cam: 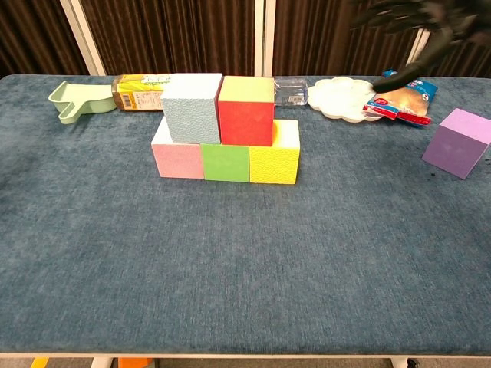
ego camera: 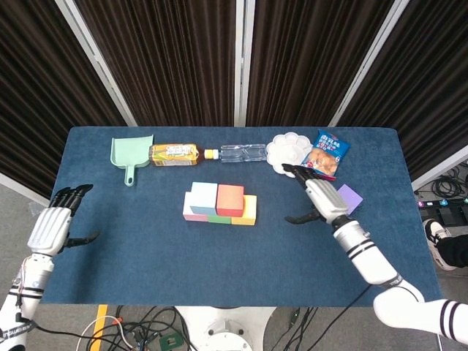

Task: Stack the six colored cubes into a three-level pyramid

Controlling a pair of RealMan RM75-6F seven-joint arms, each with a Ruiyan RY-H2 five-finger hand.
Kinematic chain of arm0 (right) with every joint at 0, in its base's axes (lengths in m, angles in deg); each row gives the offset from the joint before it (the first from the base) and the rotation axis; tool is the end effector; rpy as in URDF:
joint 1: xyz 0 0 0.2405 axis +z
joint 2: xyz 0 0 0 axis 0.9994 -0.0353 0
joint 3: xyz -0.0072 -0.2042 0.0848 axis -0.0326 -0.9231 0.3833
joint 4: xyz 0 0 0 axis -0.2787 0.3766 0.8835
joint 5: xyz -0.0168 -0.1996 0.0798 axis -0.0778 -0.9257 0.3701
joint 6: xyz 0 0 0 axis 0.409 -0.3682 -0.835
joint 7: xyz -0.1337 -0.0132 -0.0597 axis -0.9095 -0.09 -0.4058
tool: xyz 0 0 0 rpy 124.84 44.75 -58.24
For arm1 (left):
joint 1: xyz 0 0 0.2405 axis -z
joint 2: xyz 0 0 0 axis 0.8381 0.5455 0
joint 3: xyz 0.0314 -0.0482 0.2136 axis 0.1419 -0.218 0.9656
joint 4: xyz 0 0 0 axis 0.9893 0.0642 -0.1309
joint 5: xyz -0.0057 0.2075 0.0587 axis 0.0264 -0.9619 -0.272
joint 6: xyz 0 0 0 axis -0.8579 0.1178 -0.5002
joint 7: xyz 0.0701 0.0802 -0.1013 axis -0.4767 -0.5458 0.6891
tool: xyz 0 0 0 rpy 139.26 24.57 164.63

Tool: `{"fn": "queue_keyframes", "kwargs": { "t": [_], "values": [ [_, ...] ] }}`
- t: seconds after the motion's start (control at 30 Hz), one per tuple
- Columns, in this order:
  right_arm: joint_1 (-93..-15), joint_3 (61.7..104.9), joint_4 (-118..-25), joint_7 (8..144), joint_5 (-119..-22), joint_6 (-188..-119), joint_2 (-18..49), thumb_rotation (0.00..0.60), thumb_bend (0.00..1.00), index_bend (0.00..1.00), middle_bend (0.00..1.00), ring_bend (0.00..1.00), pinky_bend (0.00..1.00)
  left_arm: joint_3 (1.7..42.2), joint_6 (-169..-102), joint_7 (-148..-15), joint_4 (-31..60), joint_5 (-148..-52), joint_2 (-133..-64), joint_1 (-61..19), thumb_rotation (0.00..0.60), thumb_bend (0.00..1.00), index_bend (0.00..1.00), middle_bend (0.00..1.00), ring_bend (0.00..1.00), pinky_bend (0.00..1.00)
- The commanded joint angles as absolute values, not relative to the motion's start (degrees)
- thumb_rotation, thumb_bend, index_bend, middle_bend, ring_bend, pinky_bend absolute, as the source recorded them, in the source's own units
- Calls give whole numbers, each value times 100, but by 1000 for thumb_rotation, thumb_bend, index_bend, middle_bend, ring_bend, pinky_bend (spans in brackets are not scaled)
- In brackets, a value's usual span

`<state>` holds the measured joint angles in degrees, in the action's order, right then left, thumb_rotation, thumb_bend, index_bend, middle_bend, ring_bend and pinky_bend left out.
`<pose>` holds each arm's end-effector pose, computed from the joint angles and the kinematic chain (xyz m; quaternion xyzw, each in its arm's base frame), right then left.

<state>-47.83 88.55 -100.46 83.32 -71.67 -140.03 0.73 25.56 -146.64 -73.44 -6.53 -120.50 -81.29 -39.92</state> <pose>-0.1026 -0.3237 0.0598 0.6402 -0.5322 0.4659 0.2998 -0.2438 0.2428 0.1113 -0.6007 -0.4416 -0.4485 0.4929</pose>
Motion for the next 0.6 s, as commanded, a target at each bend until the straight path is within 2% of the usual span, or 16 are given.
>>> {"fn": "queue_keyframes", "kwargs": {
  "t": [0.03, 0.3, 0.6],
  "values": [
    [-4389, 9025, -9778, 8190, -6972, -13874, 663, 600, 45, 0, 113, 0, 0, 2553, -14653, -7336, -658, -12065, -8119, -3991, 600, 157, 93, 87, 113, 81],
    [-3697, 9151, -9234, 7377, -6240, -13824, 1626, 600, 44, 0, 135, 0, 0, 2545, -14633, -7286, -626, -12151, -8102, -3974, 600, 157, 93, 87, 113, 81],
    [-3361, 9124, -8835, 6763, -5739, -13919, 2090, 600, 78, 0, 204, 0, 0, 2542, -14589, -7175, -551, -12182, -8115, -3963, 600, 157, 93, 87, 113, 81]
  ]
}}
